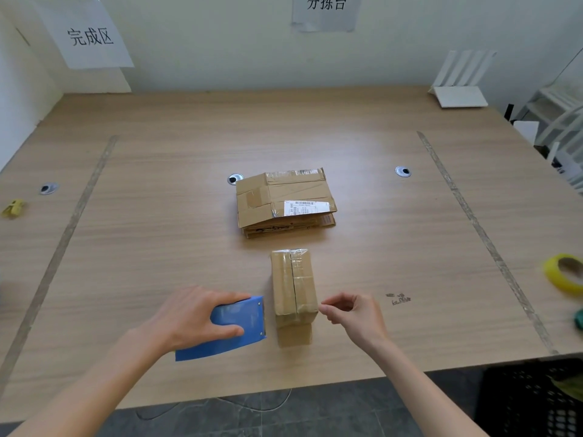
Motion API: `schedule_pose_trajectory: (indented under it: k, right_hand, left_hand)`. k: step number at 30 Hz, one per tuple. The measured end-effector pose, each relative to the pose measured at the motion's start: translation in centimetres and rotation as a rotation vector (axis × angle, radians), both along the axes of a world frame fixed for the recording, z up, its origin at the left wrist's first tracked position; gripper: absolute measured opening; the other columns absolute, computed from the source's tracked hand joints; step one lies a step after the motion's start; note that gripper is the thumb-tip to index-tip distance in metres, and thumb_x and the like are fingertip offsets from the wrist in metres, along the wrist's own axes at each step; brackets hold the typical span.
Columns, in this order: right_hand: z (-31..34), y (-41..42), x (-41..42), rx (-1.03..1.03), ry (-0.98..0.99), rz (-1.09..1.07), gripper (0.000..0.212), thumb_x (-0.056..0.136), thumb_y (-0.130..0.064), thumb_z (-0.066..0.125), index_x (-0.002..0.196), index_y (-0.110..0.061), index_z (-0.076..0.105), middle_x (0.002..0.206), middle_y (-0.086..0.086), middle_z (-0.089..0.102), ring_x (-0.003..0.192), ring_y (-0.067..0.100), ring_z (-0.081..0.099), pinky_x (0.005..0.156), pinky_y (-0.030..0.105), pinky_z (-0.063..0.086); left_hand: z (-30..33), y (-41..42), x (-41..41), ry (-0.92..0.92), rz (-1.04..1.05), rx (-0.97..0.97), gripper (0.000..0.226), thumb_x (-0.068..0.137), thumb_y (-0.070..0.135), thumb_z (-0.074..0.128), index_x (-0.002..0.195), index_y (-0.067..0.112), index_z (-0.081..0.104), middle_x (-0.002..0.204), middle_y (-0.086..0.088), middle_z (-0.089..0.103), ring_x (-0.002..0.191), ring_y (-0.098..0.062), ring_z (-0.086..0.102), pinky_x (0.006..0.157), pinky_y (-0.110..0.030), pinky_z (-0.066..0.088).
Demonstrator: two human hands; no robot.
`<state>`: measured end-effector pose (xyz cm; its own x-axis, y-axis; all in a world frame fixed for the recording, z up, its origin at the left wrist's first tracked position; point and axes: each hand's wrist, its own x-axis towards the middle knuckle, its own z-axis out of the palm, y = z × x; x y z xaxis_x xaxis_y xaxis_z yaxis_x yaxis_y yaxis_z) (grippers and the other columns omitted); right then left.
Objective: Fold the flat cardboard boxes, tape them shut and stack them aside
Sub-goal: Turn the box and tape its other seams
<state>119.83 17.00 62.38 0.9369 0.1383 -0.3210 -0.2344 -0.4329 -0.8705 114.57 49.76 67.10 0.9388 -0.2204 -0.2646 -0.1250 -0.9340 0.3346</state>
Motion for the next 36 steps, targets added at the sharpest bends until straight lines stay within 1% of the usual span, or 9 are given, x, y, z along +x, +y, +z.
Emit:
schedule_pose_trajectory:
  k: [5, 8, 11, 13, 21, 25, 29, 32, 36]
  right_hand:
    - [-0.3, 0.2, -0.3, -0.009, -0.018, -0.004, 0.008, 0.079, -0.021, 0.088, 0.075, -0.023, 0.080, 0.067, -0.001, 0.076, 0.061, 0.009, 0.068, 0.065, 0.022, 0.059]
    - [-0.5, 0.5, -0.1, 0.006, 0.000, -0.033, 0.008, 0.080, -0.020, 0.087, 0.076, -0.022, 0.080, 0.068, -0.001, 0.076, 0.063, 0.012, 0.070, 0.067, 0.024, 0.060]
    - [-0.5, 0.5, 0.0, 0.030, 0.003, -0.039, 0.007, 0.080, -0.020, 0.087, 0.079, -0.020, 0.080, 0.070, 0.000, 0.077, 0.067, 0.016, 0.073, 0.069, 0.027, 0.062]
    - [-0.4, 0.3, 0.0, 0.047, 0.008, -0.019, 0.007, 0.081, -0.019, 0.087, 0.080, -0.019, 0.080, 0.071, 0.001, 0.077, 0.068, 0.017, 0.073, 0.070, 0.028, 0.062]
    - [0.2, -0.3, -0.6, 0.086, -0.019, 0.063, 0.006, 0.084, -0.018, 0.083, 0.082, -0.018, 0.078, 0.075, 0.002, 0.076, 0.071, 0.014, 0.070, 0.074, 0.028, 0.059]
    - [-0.2, -0.5, -0.3, 0.072, -0.031, 0.077, 0.006, 0.087, -0.019, 0.081, 0.084, -0.019, 0.076, 0.082, -0.001, 0.077, 0.081, 0.016, 0.073, 0.082, 0.036, 0.061]
    - [-1.0, -0.5, -0.1, 0.061, -0.025, 0.072, 0.007, 0.088, -0.019, 0.080, 0.085, -0.017, 0.074, 0.083, -0.001, 0.077, 0.081, 0.015, 0.074, 0.084, 0.043, 0.062]
    - [-1.6, -0.3, 0.0, 0.030, -0.022, 0.069, 0.007, 0.087, -0.021, 0.081, 0.084, -0.019, 0.074, 0.082, -0.003, 0.077, 0.080, 0.014, 0.073, 0.083, 0.041, 0.062]
    - [-2.0, -0.2, 0.1, 0.004, -0.031, 0.056, 0.008, 0.086, -0.022, 0.081, 0.082, -0.023, 0.075, 0.080, -0.005, 0.077, 0.076, 0.009, 0.072, 0.077, 0.031, 0.061]
  left_hand:
    - [-0.1, 0.1, -0.1, -0.006, 0.001, 0.020, 0.064, 0.071, 0.081, 0.049, 0.133, 0.066, 0.044, 0.078, 0.038, 0.055, 0.071, 0.005, 0.058, 0.061, -0.014, 0.041]
    - [-0.3, 0.2, 0.2, -0.011, 0.004, 0.023, 0.065, 0.072, 0.081, 0.050, 0.135, 0.064, 0.044, 0.083, 0.033, 0.061, 0.071, 0.004, 0.058, 0.062, -0.016, 0.045]
    - [-0.2, 0.4, 0.3, -0.011, 0.002, 0.012, 0.064, 0.072, 0.081, 0.049, 0.134, 0.066, 0.043, 0.083, 0.033, 0.061, 0.071, 0.004, 0.058, 0.058, -0.014, 0.040]
    - [-0.1, 0.6, 0.3, -0.017, -0.007, 0.008, 0.063, 0.073, 0.081, 0.049, 0.134, 0.066, 0.043, 0.083, 0.033, 0.061, 0.072, 0.004, 0.058, 0.057, -0.014, 0.037]
    - [0.2, 1.0, -0.4, -0.027, -0.035, -0.001, 0.064, 0.074, 0.082, 0.048, 0.135, 0.067, 0.040, 0.088, 0.027, 0.068, 0.072, -0.001, 0.060, 0.059, -0.014, 0.040]
    - [0.3, 0.7, -0.1, -0.029, -0.036, 0.001, 0.064, 0.074, 0.081, 0.048, 0.135, 0.066, 0.041, 0.089, 0.028, 0.068, 0.071, 0.001, 0.059, 0.058, -0.014, 0.038]
    - [0.1, 0.4, 0.1, -0.025, -0.036, 0.012, 0.064, 0.074, 0.082, 0.047, 0.136, 0.066, 0.041, 0.091, 0.030, 0.067, 0.071, 0.004, 0.058, 0.058, -0.013, 0.037]
    - [-0.1, 0.4, 0.2, -0.014, -0.038, 0.016, 0.065, 0.074, 0.082, 0.047, 0.136, 0.065, 0.042, 0.092, 0.030, 0.066, 0.072, 0.005, 0.058, 0.059, -0.014, 0.039]
    - [-0.4, 0.5, 0.3, -0.015, -0.027, 0.025, 0.064, 0.073, 0.081, 0.049, 0.135, 0.065, 0.043, 0.092, 0.028, 0.067, 0.071, 0.003, 0.058, 0.058, -0.014, 0.039]
